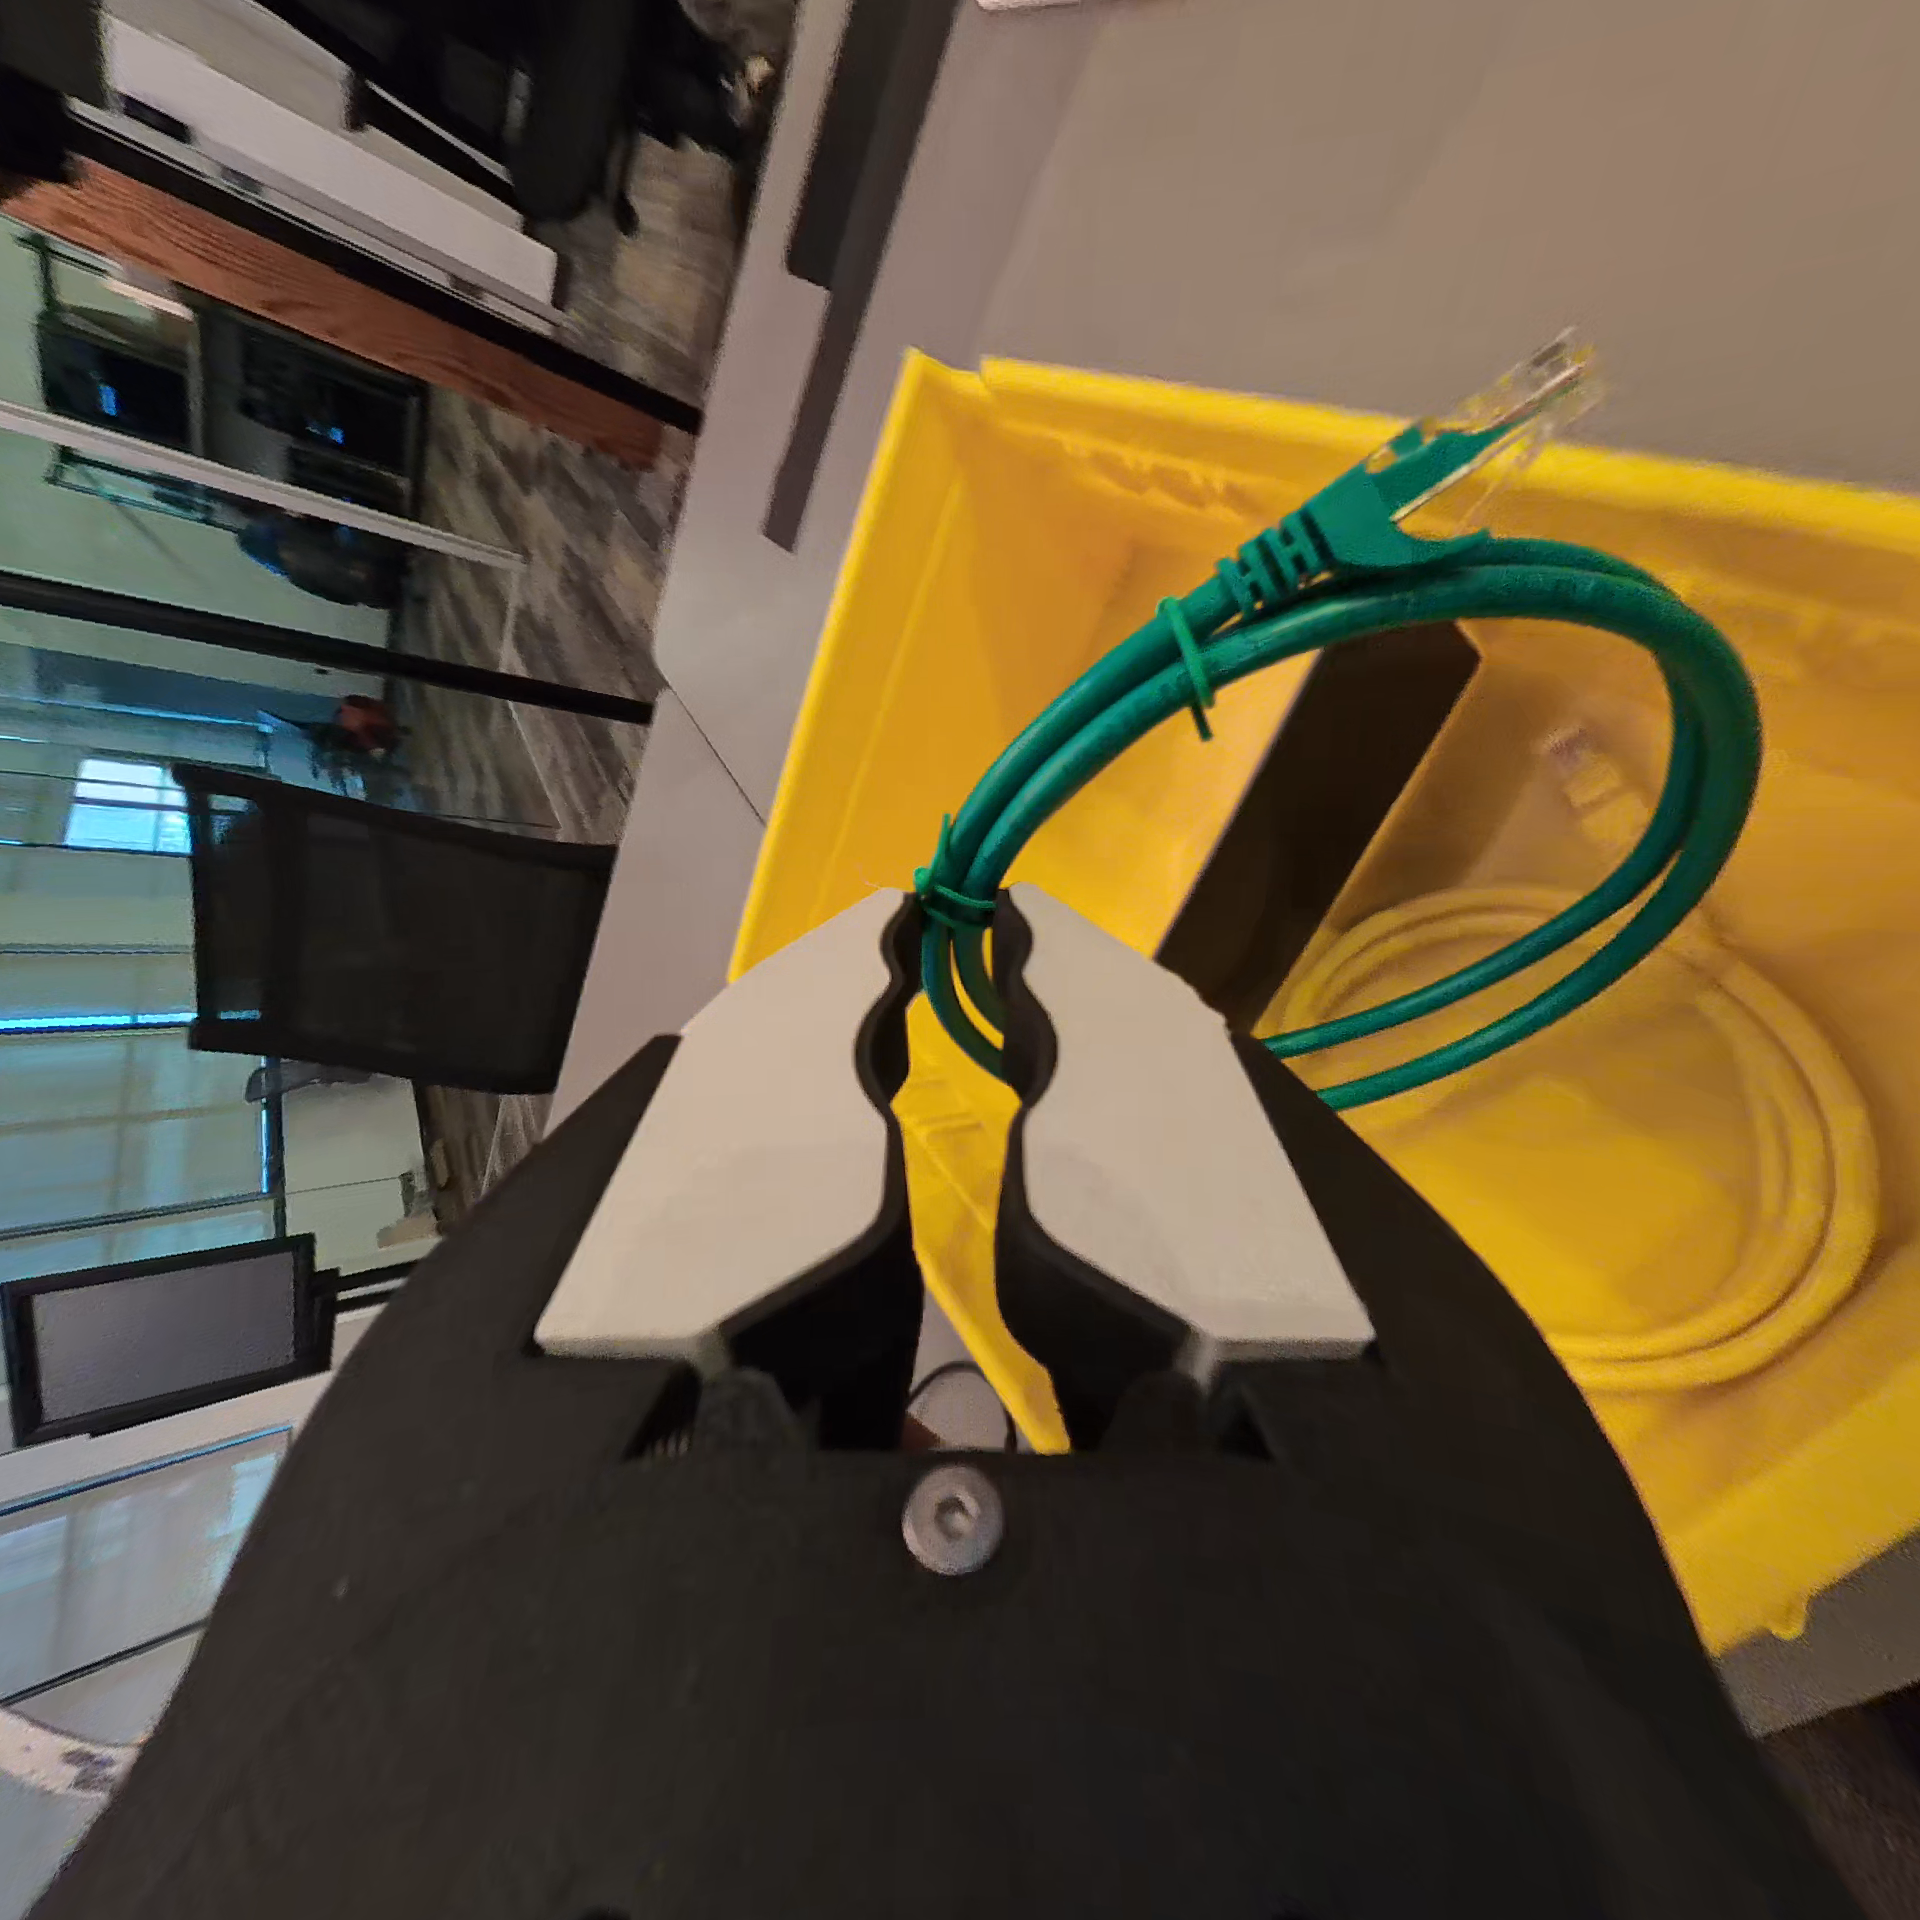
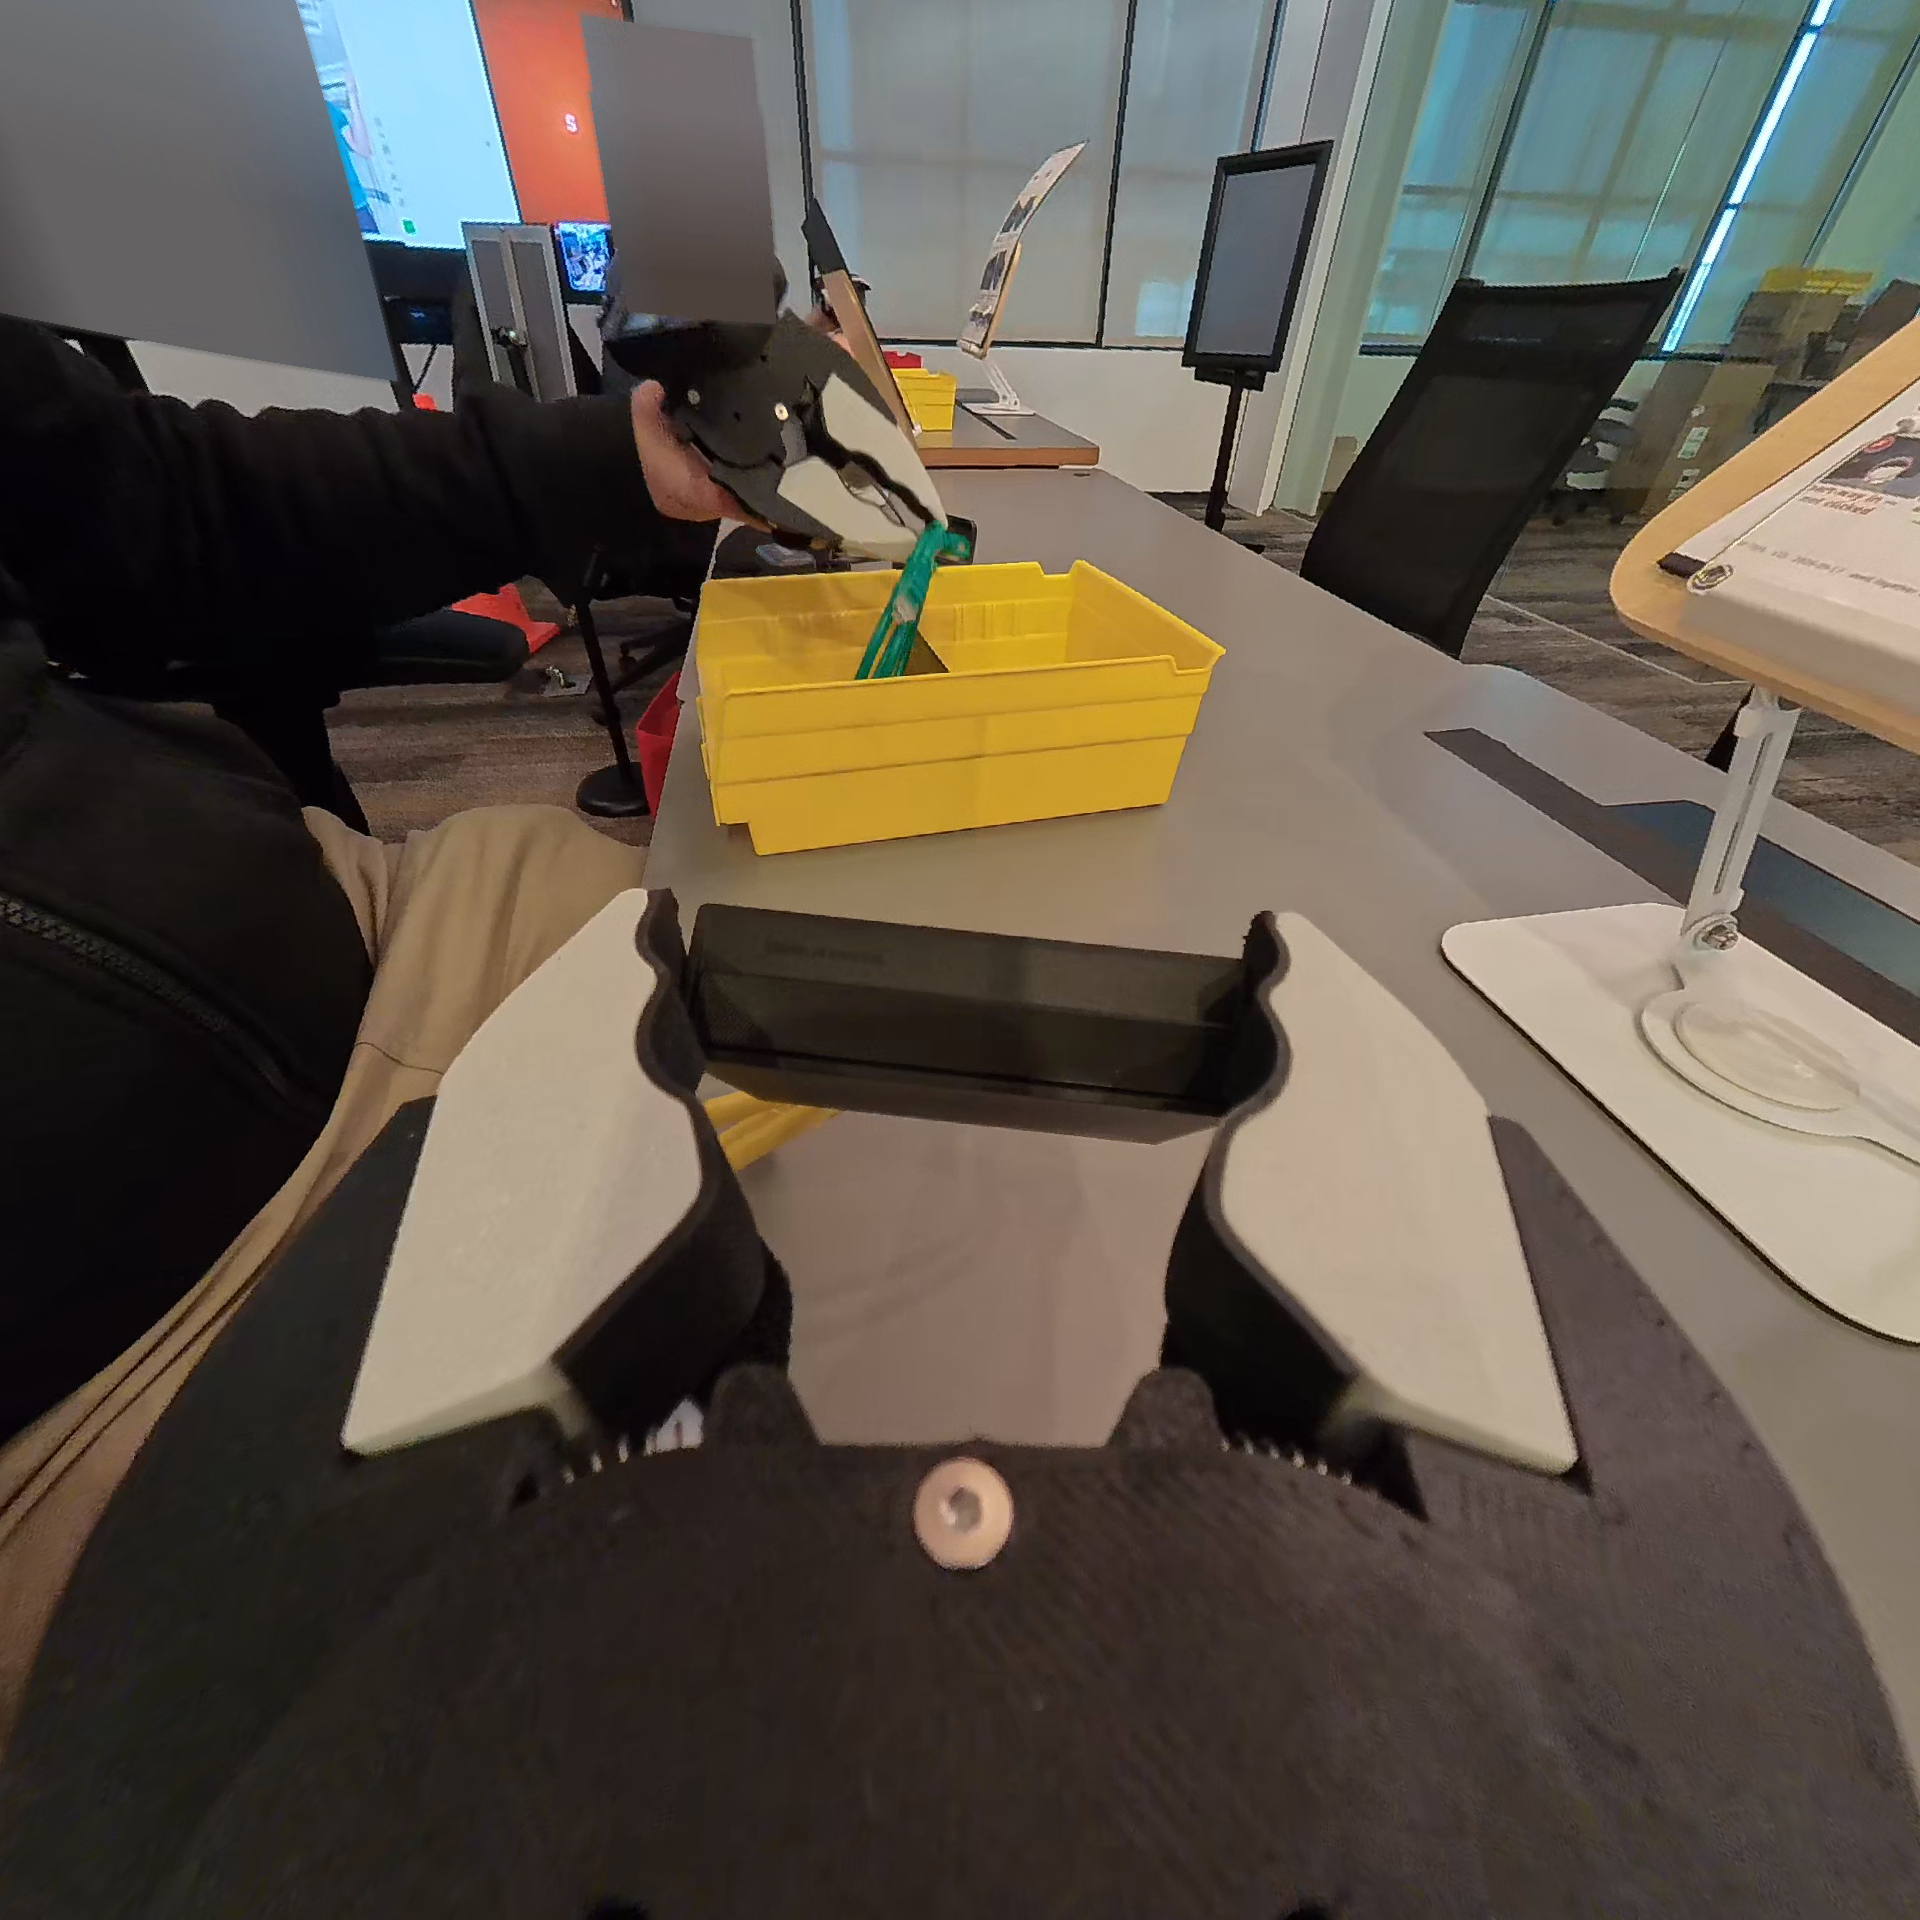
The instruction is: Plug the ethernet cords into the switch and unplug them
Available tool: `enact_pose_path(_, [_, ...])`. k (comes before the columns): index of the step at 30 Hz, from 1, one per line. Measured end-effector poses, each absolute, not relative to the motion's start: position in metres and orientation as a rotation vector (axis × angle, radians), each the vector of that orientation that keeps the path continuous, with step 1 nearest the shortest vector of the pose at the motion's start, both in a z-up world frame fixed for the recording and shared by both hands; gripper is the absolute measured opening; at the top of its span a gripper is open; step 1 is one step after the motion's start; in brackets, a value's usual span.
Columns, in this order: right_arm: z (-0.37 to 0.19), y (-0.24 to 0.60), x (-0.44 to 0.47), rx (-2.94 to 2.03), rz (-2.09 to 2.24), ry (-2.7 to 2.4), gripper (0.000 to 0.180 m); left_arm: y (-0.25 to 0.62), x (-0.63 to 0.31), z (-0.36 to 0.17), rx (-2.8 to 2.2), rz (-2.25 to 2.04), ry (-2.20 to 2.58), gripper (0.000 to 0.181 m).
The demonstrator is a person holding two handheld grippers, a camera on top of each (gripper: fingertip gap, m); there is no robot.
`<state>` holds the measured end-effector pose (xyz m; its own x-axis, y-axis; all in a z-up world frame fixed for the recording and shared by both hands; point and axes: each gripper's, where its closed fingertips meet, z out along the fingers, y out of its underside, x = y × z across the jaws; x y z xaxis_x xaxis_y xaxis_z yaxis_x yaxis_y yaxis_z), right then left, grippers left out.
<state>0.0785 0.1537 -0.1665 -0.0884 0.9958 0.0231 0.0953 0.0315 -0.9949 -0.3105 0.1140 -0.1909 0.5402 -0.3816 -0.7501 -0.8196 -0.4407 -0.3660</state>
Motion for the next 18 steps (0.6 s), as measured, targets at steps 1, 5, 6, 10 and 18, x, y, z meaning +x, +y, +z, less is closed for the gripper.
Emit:
enact_pose_path(1, [-0.167,0.153,0.079,-1.217,1.206,-1.358,0.101,0.115,-0.306,-0.183,-2.023,0.737,0.945,0.012])
enact_pose_path(5, [-0.167,0.153,0.080,-1.218,1.208,-1.355,0.101,0.122,-0.285,-0.147,-1.932,0.743,0.914,0.012])
enact_pose_path(6, [-0.167,0.153,0.080,-1.217,1.209,-1.355,0.101,0.125,-0.276,-0.137,-1.906,0.733,0.918,0.012])
enact_pose_path(10, [-0.167,0.151,0.082,-1.205,1.214,-1.355,0.100,0.141,-0.227,-0.102,-1.843,0.656,0.983,0.012])
enact_pose_path(18, [-0.166,0.150,0.087,-1.197,1.211,-1.344,0.100,0.190,-0.131,-0.151,-2.163,0.414,1.263,0.012])
